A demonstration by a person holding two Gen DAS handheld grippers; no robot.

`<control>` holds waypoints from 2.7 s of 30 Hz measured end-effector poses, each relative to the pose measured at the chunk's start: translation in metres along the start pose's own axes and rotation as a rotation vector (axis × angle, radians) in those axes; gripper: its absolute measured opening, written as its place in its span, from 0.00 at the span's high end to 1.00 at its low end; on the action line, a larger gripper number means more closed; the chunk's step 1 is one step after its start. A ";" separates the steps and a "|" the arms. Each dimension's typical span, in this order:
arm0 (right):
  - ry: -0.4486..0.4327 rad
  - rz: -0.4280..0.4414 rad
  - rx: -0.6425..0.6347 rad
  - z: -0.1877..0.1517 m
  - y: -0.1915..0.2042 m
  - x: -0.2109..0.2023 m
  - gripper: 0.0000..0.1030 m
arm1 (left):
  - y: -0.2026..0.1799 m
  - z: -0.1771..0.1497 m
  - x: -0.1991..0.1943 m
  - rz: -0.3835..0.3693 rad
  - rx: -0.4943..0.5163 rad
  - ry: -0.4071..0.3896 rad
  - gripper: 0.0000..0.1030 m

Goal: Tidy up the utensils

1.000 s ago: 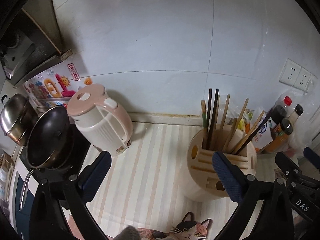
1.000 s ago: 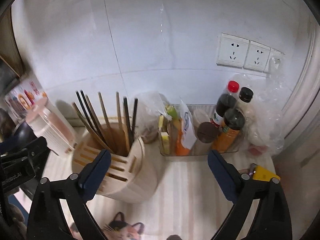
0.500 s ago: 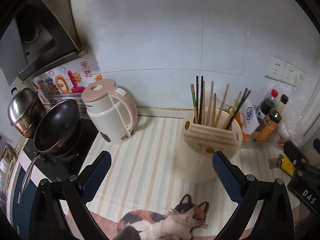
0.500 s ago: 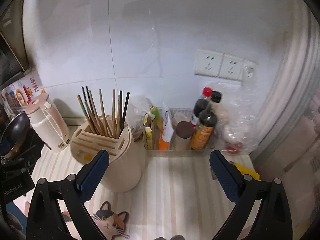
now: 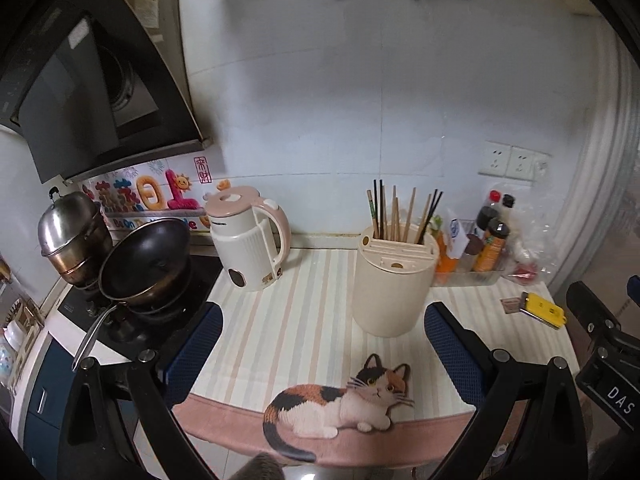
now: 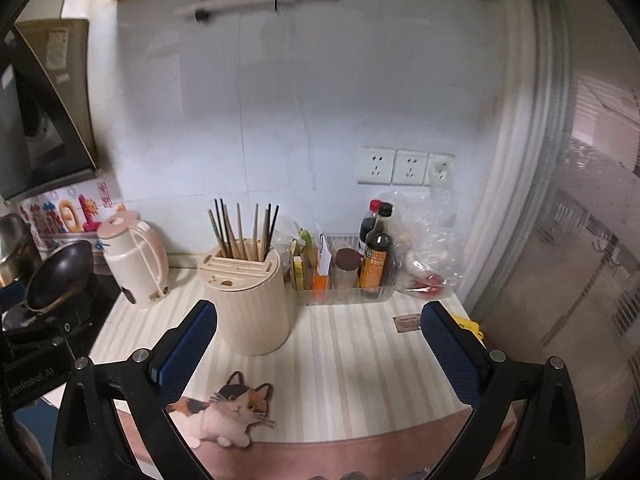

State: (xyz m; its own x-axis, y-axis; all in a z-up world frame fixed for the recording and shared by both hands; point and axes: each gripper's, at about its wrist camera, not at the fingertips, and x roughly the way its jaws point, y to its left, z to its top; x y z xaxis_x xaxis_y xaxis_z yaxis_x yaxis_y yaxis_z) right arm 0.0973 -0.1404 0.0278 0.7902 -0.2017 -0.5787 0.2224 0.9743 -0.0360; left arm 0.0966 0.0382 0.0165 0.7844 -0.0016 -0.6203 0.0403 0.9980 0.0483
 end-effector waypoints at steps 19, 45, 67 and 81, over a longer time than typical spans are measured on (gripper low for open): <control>-0.039 -0.007 0.003 -0.014 -0.013 -0.086 0.00 | -0.002 -0.028 -0.055 -0.005 -0.013 0.039 0.00; 0.044 0.034 -0.035 0.003 -0.019 -0.070 0.00 | -0.010 -0.018 -0.056 0.041 -0.029 0.081 0.00; 0.061 0.037 -0.040 0.003 -0.018 -0.056 0.00 | -0.009 -0.016 -0.047 0.057 -0.037 0.091 0.00; 0.059 0.033 -0.042 0.003 -0.017 -0.054 0.00 | -0.010 -0.012 -0.044 0.064 -0.042 0.088 0.00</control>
State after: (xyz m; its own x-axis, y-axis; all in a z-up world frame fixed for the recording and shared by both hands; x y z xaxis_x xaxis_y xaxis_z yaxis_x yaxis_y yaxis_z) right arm 0.0527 -0.1462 0.0616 0.7611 -0.1645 -0.6274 0.1720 0.9839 -0.0493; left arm 0.0540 0.0291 0.0338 0.7272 0.0661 -0.6832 -0.0359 0.9977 0.0583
